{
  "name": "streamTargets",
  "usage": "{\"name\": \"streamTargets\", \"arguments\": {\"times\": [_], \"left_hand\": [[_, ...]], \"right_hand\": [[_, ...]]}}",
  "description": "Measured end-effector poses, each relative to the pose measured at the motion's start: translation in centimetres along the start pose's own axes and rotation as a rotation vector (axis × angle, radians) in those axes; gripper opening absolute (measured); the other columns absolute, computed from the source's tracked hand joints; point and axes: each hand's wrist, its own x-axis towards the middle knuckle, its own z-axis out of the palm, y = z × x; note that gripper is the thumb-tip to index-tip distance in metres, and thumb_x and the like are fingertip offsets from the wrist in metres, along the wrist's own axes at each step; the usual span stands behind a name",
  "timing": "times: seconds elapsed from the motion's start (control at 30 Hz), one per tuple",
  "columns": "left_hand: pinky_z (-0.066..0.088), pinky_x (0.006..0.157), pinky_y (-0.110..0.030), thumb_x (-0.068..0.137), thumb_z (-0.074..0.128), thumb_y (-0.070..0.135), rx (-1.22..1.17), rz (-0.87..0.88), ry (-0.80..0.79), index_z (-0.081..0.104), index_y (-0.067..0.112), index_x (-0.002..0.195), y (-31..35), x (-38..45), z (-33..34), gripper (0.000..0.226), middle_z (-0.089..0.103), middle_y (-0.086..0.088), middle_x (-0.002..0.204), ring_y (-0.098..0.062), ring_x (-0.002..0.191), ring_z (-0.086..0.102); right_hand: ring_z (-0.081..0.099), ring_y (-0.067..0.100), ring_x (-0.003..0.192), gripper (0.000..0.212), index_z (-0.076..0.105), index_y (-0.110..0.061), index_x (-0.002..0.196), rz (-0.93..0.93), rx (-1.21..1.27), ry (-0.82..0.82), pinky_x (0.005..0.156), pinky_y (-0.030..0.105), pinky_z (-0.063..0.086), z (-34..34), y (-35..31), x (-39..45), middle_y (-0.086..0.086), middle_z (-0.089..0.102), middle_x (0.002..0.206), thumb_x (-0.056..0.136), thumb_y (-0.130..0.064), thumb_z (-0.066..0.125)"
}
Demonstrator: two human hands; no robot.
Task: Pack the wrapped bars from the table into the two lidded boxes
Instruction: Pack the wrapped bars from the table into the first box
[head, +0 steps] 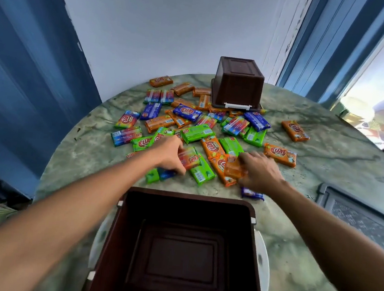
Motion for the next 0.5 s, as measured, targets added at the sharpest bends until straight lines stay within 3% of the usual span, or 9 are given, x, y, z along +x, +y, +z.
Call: {"name": "streamTargets", "arguments": {"times": [0.17,0.33,0.5], "left_hand": [[0.051,0.079,-0.032,0.055,0.088,0.037,0.098,0.208,0.052,0.065,0.016,0.111,0.4,-8.3,-3.4,0.065,0.062,0.0,0.104,-0.016,0.093,0.058],[0.049,0.06,-0.031,0.054,0.083,0.035,0.245,0.217,0.02,0.057,0.021,0.074,-1.0,-13.1,0.5,0.036,0.057,0.005,0.079,-0.015,0.074,0.057],[0.047,0.067,-0.032,0.061,0.077,0.029,0.388,0.217,-0.093,0.055,0.017,0.088,-1.5,-13.1,6.2,0.037,0.062,-0.004,0.095,-0.025,0.09,0.062]], "right_hand": [[0.059,0.026,0.102,0.066,0.055,-0.018,0.126,-0.09,0.185,0.187,0.079,0.036,0.051,-7.0,-5.1,-4.2,0.004,0.061,0.115,0.067,-0.042,0.073],[0.06,0.025,0.1,0.055,0.058,-0.024,0.114,-0.208,0.0,-0.038,0.075,0.033,0.05,-5.3,-10.2,-10.3,0.0,0.062,0.109,0.067,-0.051,0.068],[0.06,0.028,0.107,0.051,0.056,-0.018,0.119,-0.18,-0.056,-0.218,0.082,0.036,0.05,1.5,-12.2,-11.0,0.005,0.06,0.117,0.075,-0.042,0.066]]}}
